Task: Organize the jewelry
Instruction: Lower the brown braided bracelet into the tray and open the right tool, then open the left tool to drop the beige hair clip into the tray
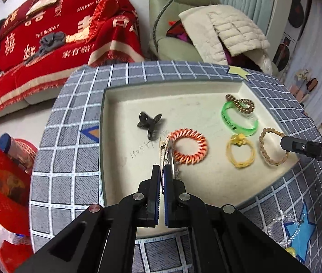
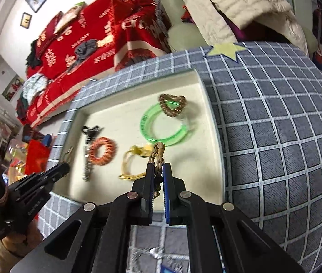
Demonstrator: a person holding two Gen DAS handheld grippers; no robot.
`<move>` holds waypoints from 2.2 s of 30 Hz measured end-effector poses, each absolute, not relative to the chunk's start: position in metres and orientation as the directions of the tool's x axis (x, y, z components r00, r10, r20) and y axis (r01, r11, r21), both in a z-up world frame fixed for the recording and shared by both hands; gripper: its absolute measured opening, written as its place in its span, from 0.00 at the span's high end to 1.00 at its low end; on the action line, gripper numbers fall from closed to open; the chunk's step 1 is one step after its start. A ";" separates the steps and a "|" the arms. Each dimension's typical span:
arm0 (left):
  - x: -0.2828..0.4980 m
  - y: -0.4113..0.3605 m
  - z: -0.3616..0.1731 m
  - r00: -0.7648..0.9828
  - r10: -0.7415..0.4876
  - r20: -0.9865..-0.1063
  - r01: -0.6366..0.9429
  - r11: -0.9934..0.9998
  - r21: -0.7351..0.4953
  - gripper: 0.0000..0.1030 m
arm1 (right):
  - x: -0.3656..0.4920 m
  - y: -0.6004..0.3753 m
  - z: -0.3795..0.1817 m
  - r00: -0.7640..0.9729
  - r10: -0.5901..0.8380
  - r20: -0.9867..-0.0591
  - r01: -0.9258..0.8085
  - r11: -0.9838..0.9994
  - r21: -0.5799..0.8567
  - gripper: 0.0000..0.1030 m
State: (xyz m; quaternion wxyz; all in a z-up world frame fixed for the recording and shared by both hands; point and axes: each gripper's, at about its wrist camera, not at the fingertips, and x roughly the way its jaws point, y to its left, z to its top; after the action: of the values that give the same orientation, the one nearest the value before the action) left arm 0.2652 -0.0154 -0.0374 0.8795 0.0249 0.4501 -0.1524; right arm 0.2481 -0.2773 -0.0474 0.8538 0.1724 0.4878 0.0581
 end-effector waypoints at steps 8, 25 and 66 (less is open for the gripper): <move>0.278 -0.021 -0.056 0.529 -0.210 -0.822 0.263 0.962 -0.076 0.77 | 0.264 -0.288 -0.070 0.507 0.237 -0.829 0.119 0.933 0.340 0.92; 0.278 -0.038 -0.058 0.581 -0.118 -0.805 0.250 0.967 0.039 0.77 | 0.270 -0.258 -0.070 0.521 0.103 -0.847 0.027 0.990 0.137 0.42; 0.235 -0.036 -0.011 0.657 -0.135 -0.741 0.253 0.966 0.048 0.77 | 0.213 -0.269 -0.019 0.609 0.224 -0.761 0.030 0.952 0.303 0.20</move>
State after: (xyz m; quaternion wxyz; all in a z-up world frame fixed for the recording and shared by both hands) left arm 0.2350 -0.0360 -0.0108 0.9074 0.0735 0.3998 -0.1070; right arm 0.2133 -0.2690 -0.0185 0.8852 0.1442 0.4388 0.0548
